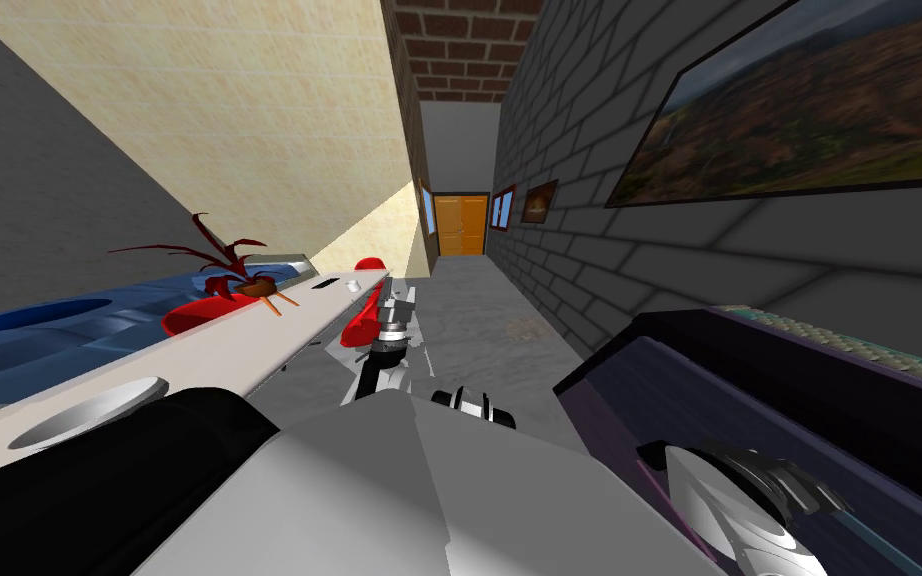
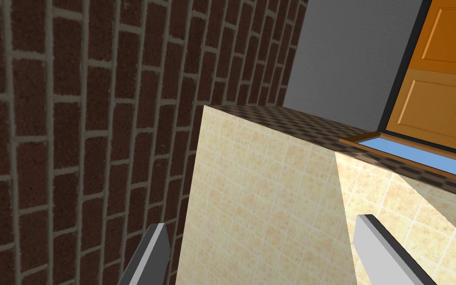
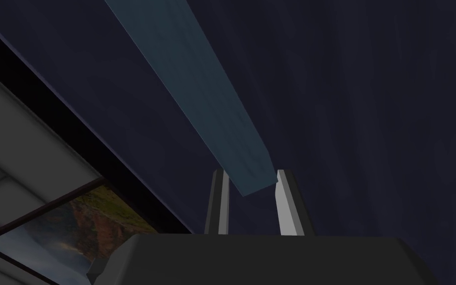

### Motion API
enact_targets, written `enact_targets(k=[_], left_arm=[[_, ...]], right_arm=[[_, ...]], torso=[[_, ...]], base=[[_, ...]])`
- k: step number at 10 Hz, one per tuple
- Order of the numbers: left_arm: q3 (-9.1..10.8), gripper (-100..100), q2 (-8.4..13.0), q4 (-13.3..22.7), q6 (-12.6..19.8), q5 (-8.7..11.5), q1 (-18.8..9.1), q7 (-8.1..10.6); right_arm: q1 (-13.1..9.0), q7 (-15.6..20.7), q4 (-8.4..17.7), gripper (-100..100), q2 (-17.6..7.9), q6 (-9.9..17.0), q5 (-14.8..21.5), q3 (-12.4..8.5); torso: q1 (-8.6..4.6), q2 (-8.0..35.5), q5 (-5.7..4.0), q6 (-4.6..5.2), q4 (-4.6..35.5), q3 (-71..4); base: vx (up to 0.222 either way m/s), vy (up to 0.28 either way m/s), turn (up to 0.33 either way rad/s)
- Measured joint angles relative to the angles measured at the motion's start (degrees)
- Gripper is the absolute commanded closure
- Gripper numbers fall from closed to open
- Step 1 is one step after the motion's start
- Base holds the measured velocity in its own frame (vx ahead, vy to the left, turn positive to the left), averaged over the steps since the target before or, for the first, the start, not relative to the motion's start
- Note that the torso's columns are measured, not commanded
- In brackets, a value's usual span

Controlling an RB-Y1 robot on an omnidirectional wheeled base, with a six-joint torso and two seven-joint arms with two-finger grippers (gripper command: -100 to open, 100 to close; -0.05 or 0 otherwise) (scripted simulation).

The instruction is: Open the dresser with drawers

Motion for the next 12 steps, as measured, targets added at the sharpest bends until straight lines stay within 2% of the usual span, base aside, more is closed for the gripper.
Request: enact_targets(k=[2,6,11,12], left_arm=[[-0.01,0,-0.02,0.00,0.00,0.00,0.01,0.00],[-0.01,0,-0.01,0.00,0.00,0.00,0.01,0.00],[-0.02,0,-0.02,0.00,0.00,0.00,0.00,0.00],[-0.01,0,-0.01,0.00,0.00,0.00,0.00,0.00]], right_arm=[[-0.13,0.77,-0.38,100,-0.43,-0.15,-0.33,-0.06],[0.32,2.19,-0.77,100,-1.01,-0.85,-1.54,-0.16],[0.43,3.16,-2.09,100,-1.23,-0.42,-1.89,-0.01],[0.48,3.14,-2.07,-100,-1.00,-0.55,-1.94,0.18]], torso=[[0.44,-0.19,-0.01,-0.10,-0.07,-0.09],[0.03,-0.02,0.21,-0.22,0.10,-0.04],[0.32,0.03,0.25,-0.13,0.09,-0.02],[0.05,-0.08,0.28,-0.19,0.11,-0.09]], base=[[-0.012,0.135,-0.032],[-0.020,0.141,-0.018],[-0.053,0.171,-0.022],[-0.005,0.053,-0.035]])
